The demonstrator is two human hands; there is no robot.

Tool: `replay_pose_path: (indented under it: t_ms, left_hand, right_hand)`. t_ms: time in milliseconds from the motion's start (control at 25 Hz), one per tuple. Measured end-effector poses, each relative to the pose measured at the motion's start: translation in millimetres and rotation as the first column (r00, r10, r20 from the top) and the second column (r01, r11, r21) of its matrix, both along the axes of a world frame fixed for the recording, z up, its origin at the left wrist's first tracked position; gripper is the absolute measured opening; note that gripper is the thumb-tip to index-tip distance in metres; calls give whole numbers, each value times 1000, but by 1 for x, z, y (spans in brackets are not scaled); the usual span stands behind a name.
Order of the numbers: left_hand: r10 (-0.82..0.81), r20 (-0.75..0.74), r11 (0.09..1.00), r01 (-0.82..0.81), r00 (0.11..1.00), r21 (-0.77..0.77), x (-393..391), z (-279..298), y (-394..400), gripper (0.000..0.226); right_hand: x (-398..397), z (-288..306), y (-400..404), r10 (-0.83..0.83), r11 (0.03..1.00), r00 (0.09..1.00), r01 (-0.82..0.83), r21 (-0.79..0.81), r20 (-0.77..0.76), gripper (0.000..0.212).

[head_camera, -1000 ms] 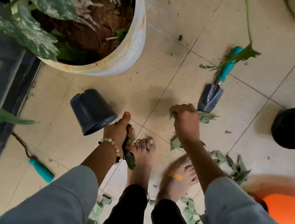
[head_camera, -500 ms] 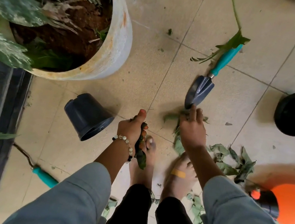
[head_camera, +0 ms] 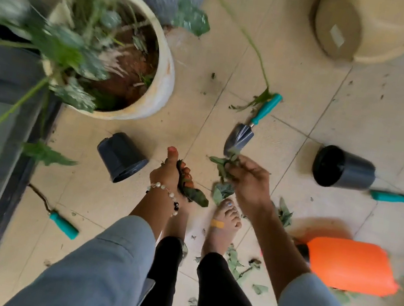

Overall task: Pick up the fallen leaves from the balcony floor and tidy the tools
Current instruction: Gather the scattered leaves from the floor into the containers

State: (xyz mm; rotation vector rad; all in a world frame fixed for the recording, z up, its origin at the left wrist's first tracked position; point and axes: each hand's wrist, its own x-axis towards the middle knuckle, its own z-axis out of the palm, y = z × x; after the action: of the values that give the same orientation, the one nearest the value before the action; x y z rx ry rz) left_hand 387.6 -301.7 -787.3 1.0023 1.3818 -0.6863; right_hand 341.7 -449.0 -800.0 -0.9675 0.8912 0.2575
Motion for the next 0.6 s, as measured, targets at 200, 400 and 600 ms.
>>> replay_pose_path:
  t_ms: [200, 400, 600]
  left_hand:
    - [386, 163, 923, -380, 908, -68, 31, 183, -33, 53]
    - [328, 341, 921, -378, 881, 91, 25, 357, -26, 50]
    - [307, 512, 879, -446, 802, 172, 4, 481, 23, 39]
  right_hand:
    - [20, 179, 36, -289, 913, 948, 314, 261, -132, 18]
    - [38, 379, 68, -318, 873, 942, 336, 354, -111, 32]
    - [28, 503, 118, -13, 937, 999, 0, 349, 35, 29]
